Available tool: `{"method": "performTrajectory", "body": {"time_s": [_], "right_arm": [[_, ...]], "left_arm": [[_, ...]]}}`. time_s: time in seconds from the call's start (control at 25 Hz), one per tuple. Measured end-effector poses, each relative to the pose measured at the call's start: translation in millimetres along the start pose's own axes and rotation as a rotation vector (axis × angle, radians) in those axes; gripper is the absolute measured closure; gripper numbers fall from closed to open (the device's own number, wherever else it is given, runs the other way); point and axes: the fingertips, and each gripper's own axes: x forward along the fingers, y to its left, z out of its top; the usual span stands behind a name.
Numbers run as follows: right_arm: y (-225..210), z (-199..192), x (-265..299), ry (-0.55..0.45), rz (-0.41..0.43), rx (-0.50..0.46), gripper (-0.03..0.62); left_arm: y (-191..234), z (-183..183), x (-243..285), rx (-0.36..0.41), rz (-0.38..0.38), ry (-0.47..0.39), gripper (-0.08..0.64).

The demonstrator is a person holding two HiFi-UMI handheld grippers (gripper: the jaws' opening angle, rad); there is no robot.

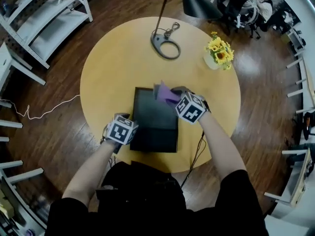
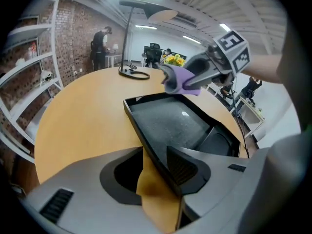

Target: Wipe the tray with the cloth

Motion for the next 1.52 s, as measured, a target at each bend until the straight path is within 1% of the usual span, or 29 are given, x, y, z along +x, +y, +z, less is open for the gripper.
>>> {"method": "performTrajectory", "body": {"time_s": [0.08,0.16,0.32,0.44,0.52,0.64,0.72,0.84,0.92,1.0,1.08,1.16,1.24,1.28,1.32,1.4,1.48,1.52], "right_arm": [[-4,28,19,0.03,0.03,-0.174,0.439],[-3,53,37,0.036,0.073,-0.277,0.439],[12,88,68,0.029,0.167,-0.366,0.436],[19,101,89,0.076,0.203,-0.377,0.416],[21,101,101,0.098,0.196,-0.346,0.414],[23,92,108,0.058,0.216,-0.279,0.416],[20,72,111,0.062,0.232,-0.243,0.419],[12,43,106,0.089,0.229,-0.2,0.419],[3,25,95,0.104,0.205,-0.184,0.419],[-11,5,83,0.12,0.162,-0.166,0.419],[-20,-15,77,0.119,0.135,-0.104,0.419],[-23,-35,75,0.106,0.124,-0.01,0.419],[-24,-48,70,0.101,0.105,0.062,0.426],[-24,-53,68,0.103,0.091,0.087,0.431],[-24,-56,66,0.105,0.076,0.109,0.436],[-20,-53,58,0.097,0.062,0.156,0.439],[-20,-57,51,0.103,0.041,0.237,0.44],[-22,-63,48,0.121,0.018,0.29,0.44]], "left_arm": [[-8,-8,1,-0.016,-0.007,0.025,0.414],[-12,-13,-1,-0.026,-0.004,0.036,0.414],[-16,-20,-7,-0.011,0.005,0.047,0.413],[-12,-20,-10,-0.041,0.018,0.043,0.413],[-11,-22,-11,-0.072,0.019,0.044,0.416],[-13,-27,-10,-0.115,0.016,0.047,0.421],[-13,-30,-10,-0.138,0.018,0.052,0.426],[-10,-33,-13,-0.136,0.029,0.062,0.422],[-9,-34,-12,-0.135,0.03,0.062,0.422],[-6,-34,-11,-0.16,0.021,0.056,0.422],[-1,-32,-12,-0.217,0.009,0.038,0.417],[-1,-30,-12,-0.279,-0.008,0.008,0.417],[-2,-27,-8,-0.302,-0.025,-0.003,0.417],[-3,-25,-6,-0.288,-0.027,-0.001,0.417],[-3,-23,-4,-0.258,-0.023,0.003,0.416],[0,-16,-1,-0.181,-0.002,0.01,0.408],[5,-7,-3,-0.128,0.021,0.002,0.405],[9,-1,-7,-0.119,0.036,-0.013,0.405]]}}
